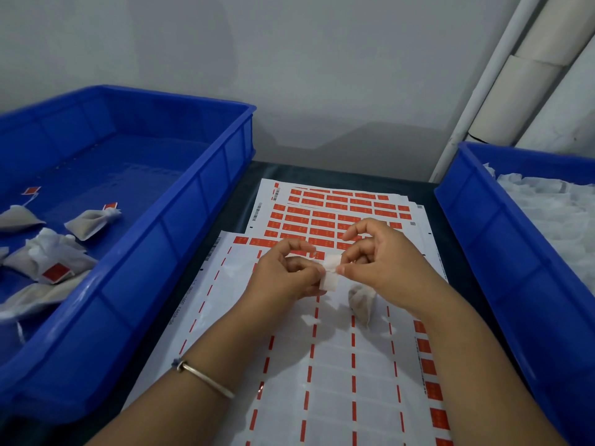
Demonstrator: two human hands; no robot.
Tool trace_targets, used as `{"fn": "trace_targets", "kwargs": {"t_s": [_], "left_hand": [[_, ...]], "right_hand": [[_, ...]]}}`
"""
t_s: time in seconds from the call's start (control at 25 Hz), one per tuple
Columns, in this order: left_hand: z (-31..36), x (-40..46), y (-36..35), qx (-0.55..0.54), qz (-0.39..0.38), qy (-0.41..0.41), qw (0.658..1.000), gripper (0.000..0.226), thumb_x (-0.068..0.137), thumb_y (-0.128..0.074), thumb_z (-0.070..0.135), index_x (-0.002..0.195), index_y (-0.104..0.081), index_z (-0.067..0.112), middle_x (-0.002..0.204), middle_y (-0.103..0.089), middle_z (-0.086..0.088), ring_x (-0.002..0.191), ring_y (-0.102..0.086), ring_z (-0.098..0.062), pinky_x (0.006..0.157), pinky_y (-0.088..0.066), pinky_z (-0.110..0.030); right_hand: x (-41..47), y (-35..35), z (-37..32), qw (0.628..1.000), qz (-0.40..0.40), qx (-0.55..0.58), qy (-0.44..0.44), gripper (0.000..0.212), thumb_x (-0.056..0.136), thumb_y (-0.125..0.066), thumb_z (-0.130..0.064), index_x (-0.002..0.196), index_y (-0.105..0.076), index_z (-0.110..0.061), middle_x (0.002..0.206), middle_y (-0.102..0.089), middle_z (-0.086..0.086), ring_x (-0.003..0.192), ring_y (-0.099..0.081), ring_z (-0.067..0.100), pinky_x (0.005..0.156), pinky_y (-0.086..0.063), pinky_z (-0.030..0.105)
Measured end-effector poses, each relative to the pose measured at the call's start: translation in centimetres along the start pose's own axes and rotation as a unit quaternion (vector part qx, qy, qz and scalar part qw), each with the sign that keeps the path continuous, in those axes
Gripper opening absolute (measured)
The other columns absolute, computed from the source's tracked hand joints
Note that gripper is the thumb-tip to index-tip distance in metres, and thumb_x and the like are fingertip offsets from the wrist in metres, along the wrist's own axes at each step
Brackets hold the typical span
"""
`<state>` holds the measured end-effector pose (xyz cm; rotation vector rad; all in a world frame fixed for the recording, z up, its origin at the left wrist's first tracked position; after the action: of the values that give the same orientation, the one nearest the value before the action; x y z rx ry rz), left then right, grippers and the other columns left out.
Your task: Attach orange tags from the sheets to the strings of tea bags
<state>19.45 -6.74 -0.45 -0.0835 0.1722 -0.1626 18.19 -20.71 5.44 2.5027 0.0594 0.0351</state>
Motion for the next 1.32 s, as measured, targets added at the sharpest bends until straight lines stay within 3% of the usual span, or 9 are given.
{"fn": "trace_targets", "kwargs": {"t_s": [0.08, 0.16, 0.4, 0.6, 0.8, 1.0, 1.32], "left_hand": [[-0.1, 0.1, 0.1, -0.022, 0.007, 0.013, 1.000, 0.042, 0.077, -0.073, 0.005, 0.104, -0.055, 0.031, 0.092, -0.070, -0.003, 0.085, -0.070, -0.024, 0.067, -0.059, -0.033], [-0.1, 0.1, 0.2, -0.020, 0.019, 0.012, 1.000, 0.046, 0.076, -0.072, 0.003, 0.102, -0.054, 0.036, 0.093, -0.069, -0.005, 0.085, -0.070, -0.024, 0.065, -0.059, -0.032], [-0.8, 0.1, 0.6, -0.117, 0.052, 0.052, 0.990, 0.030, 0.081, -0.068, 0.003, 0.099, -0.063, 0.027, 0.096, -0.068, -0.007, 0.082, -0.071, -0.024, 0.064, -0.058, -0.029], [-1.6, 0.2, 0.8, -0.149, 0.064, 0.077, 0.984, 0.016, 0.083, -0.067, 0.010, 0.089, -0.068, 0.024, 0.097, -0.072, -0.004, 0.084, -0.071, -0.021, 0.071, -0.059, -0.030], [-1.6, 0.2, 0.7, -0.172, 0.050, 0.087, 0.980, 0.014, 0.083, -0.066, 0.011, 0.087, -0.070, 0.023, 0.087, -0.074, 0.001, 0.077, -0.072, -0.016, 0.058, -0.055, -0.023], [-1.4, 0.1, 0.2, -0.165, 0.025, 0.091, 0.982, 0.012, 0.085, -0.064, 0.011, 0.090, -0.070, 0.019, 0.084, -0.074, 0.001, 0.076, -0.072, -0.016, 0.055, -0.054, -0.022], [-0.7, 0.0, 0.2, -0.097, 0.023, 0.040, 0.994, 0.008, 0.082, -0.067, 0.021, 0.088, -0.069, 0.026, 0.085, -0.074, 0.007, 0.079, -0.071, -0.013, 0.066, -0.057, -0.023]], "right_hand": [[-0.1, -0.2, -0.2, 1.000, -0.003, -0.001, 0.013, 0.038, 0.074, -0.079, -0.016, 0.088, -0.049, -0.035, 0.073, -0.065, -0.020, 0.070, -0.064, -0.005, 0.050, -0.044, 0.004], [-0.1, -0.2, -0.5, 1.000, 0.002, 0.004, 0.025, 0.039, 0.074, -0.078, -0.015, 0.089, -0.049, -0.036, 0.073, -0.064, -0.020, 0.071, -0.063, -0.005, 0.050, -0.044, 0.004], [-0.1, -0.5, -0.8, 0.997, 0.025, 0.031, 0.059, 0.047, 0.073, -0.077, -0.006, 0.092, -0.050, -0.040, 0.077, -0.064, -0.025, 0.068, -0.061, 0.003, 0.055, -0.047, 0.006], [0.0, -1.4, -1.1, 0.995, 0.056, 0.011, 0.076, 0.052, 0.068, -0.084, -0.021, 0.092, -0.046, -0.047, 0.086, -0.055, -0.034, 0.074, -0.056, -0.009, 0.052, -0.043, 0.003], [0.0, -1.0, -0.8, 0.988, 0.123, 0.043, 0.078, 0.046, 0.069, -0.082, -0.027, 0.088, -0.048, -0.050, 0.084, -0.052, -0.039, 0.080, -0.055, -0.018, 0.053, -0.040, -0.002], [0.2, -0.6, 0.5, 0.983, 0.138, 0.113, 0.033, 0.038, 0.057, -0.072, -0.050, 0.089, -0.052, -0.043, 0.081, -0.060, -0.033, 0.078, -0.058, -0.020, 0.053, -0.040, -0.002], [0.9, -0.9, 2.3, 0.979, 0.127, 0.162, -0.003, 0.032, 0.069, -0.079, -0.030, 0.087, -0.053, -0.039, 0.068, -0.062, -0.034, 0.070, -0.057, -0.023, 0.049, -0.038, -0.003]]}}
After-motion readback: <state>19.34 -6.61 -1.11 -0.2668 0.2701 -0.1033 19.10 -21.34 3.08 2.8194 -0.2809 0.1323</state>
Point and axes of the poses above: each hand's wrist, its own x-axis towards the middle knuckle, its own y-axis out of the back of the hand, z = x × y, the point moved 9 cm from there along x, towards the middle knuckle
